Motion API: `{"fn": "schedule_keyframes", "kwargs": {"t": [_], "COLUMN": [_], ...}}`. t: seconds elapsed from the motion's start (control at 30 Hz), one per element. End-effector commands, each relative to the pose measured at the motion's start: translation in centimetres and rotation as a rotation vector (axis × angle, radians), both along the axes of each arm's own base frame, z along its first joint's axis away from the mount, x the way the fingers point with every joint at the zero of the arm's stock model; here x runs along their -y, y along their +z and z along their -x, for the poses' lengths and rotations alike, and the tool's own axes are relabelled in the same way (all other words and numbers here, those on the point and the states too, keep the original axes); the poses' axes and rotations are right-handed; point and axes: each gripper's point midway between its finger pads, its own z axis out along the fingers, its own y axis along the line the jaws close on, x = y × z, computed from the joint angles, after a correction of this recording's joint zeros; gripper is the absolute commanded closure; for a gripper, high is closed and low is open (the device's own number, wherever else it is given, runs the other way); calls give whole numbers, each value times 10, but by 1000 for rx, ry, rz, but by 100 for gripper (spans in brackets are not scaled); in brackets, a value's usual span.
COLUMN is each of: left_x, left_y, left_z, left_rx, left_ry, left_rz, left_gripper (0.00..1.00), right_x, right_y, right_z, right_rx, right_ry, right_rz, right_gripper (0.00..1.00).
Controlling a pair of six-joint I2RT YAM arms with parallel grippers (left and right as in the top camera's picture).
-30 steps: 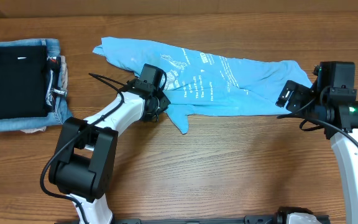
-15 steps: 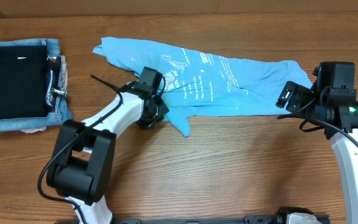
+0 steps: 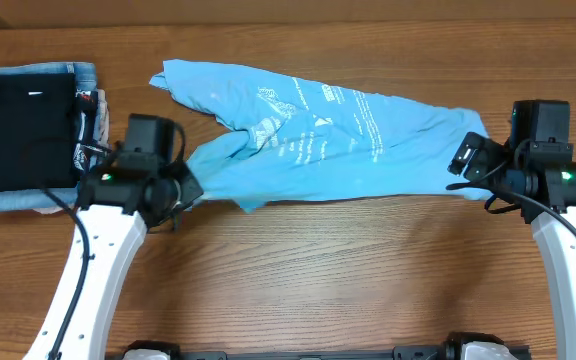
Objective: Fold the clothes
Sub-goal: 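Grasp the T-shirt's left and right ends with both grippers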
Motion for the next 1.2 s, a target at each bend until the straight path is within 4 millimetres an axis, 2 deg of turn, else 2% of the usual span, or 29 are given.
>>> {"fn": "schedule_keyframes", "kwargs": {"t": [0.0,0.13,0.3,0.53,0.77,1.0,1.17], "left_x": [-14,-20,-30,-49,-55,-55,-55], "left_y": [-3,-10,-13,-11,-11,-11,-11], "left_z": [0,0,0,3,0,0,0], "left_rx": [-12,-42,-55,-63,-54,-54,-55], "left_ry": [-18,-9,8,48,85,82,81], "left_rz": [-74,-108,-164,-251,-217,-218,-218], "left_gripper": [96,96,96,96,96,96,96], "right_x": [15,21,29,39,33,18,15], "right_y": [6,-7,-41,-91,-122,-157,-177], "right_z": [-2,1,2,-2,4,26,29], "right_rx": [7,-46,-149,-281,-363,-433,-411], "right_ry": [-69,-122,-156,-202,-225,-226,-224], "right_rz": [47,46,34,-76,-251,-312,-322], "right_gripper": [0,0,0,0,2,4,6]}}
